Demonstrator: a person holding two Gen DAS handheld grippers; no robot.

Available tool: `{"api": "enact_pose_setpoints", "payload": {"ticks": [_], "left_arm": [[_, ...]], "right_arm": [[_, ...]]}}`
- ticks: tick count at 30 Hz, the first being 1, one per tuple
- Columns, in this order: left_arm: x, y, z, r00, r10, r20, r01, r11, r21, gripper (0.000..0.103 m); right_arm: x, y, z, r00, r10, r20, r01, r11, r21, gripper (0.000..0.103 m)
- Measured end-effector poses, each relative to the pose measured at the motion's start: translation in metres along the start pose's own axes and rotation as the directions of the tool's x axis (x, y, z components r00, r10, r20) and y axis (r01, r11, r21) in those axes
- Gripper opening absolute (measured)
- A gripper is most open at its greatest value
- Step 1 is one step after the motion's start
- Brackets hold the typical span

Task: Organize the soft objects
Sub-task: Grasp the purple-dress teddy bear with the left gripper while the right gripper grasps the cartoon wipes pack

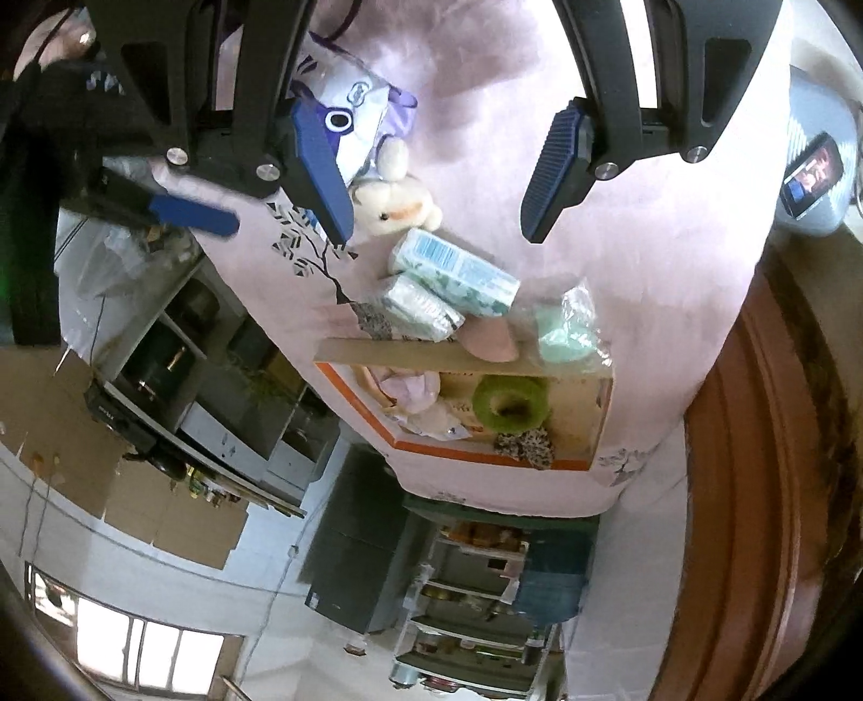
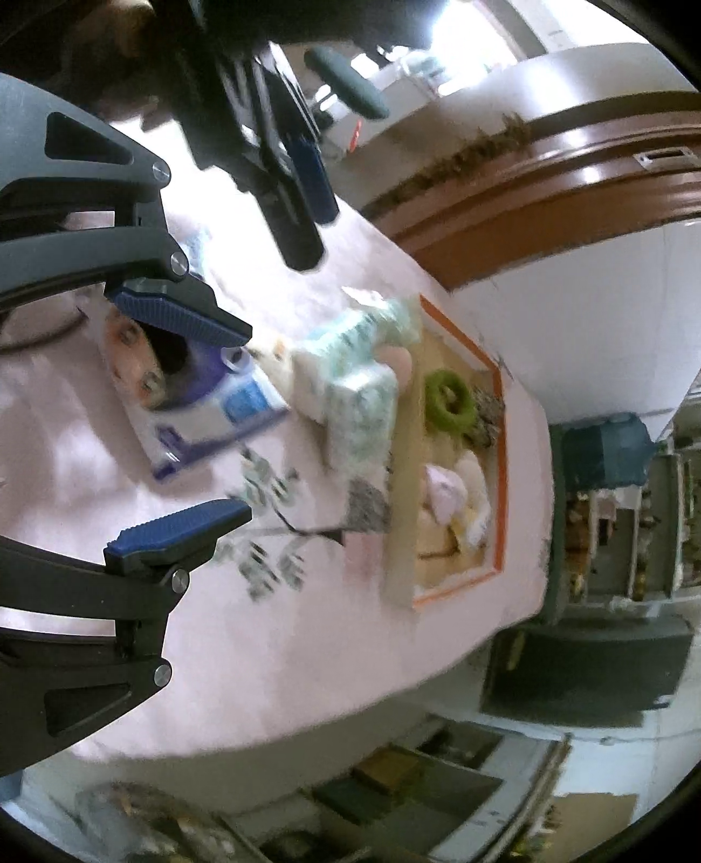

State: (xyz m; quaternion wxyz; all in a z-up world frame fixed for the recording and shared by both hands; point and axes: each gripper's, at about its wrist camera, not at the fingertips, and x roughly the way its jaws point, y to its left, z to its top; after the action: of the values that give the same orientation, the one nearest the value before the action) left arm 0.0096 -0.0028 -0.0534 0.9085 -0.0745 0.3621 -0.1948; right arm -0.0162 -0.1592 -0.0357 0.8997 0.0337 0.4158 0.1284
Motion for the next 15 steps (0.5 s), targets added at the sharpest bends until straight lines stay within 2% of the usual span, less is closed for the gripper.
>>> {"api": "enact_pose_setpoints", "payload": {"ticks": [2, 6, 8, 12, 15], "left_arm": [[-0.001, 0.005, -0.001, 1.0, 0.013, 0.007, -0.013, 1.0, -0.007, 0.064], [0.0, 0.01, -0.004, 0.999, 0.036, 0.014, -0.036, 0.999, -0.019, 0.064], [0.001, 0.015, -0.004, 0.999, 0.036, 0.011, -0.035, 0.999, -0.031, 0.064], [0.003, 0.022, -0.005, 0.999, 0.031, 0.006, -0.031, 0.998, -0.057, 0.064], [0.004, 0.025, -0.006, 0.999, 0.032, 0.008, -0.032, 0.998, -0.063, 0.064]], "right_arm": [[0.002, 0.001, -0.011, 0.999, 0.03, -0.012, -0.03, 0.999, 0.025, 0.072], [0.006, 0.003, -0.032, 0.985, 0.165, -0.056, -0.159, 0.982, 0.1, 0.073], [0.007, 0.006, -0.039, 0.979, 0.193, -0.066, -0.185, 0.976, 0.112, 0.073], [0.006, 0.027, -0.043, 0.995, 0.078, -0.055, -0.078, 0.997, 0.016, 0.074], [0.005, 0.044, -0.045, 0.999, 0.016, -0.032, -0.019, 0.997, -0.079, 0.074]]}}
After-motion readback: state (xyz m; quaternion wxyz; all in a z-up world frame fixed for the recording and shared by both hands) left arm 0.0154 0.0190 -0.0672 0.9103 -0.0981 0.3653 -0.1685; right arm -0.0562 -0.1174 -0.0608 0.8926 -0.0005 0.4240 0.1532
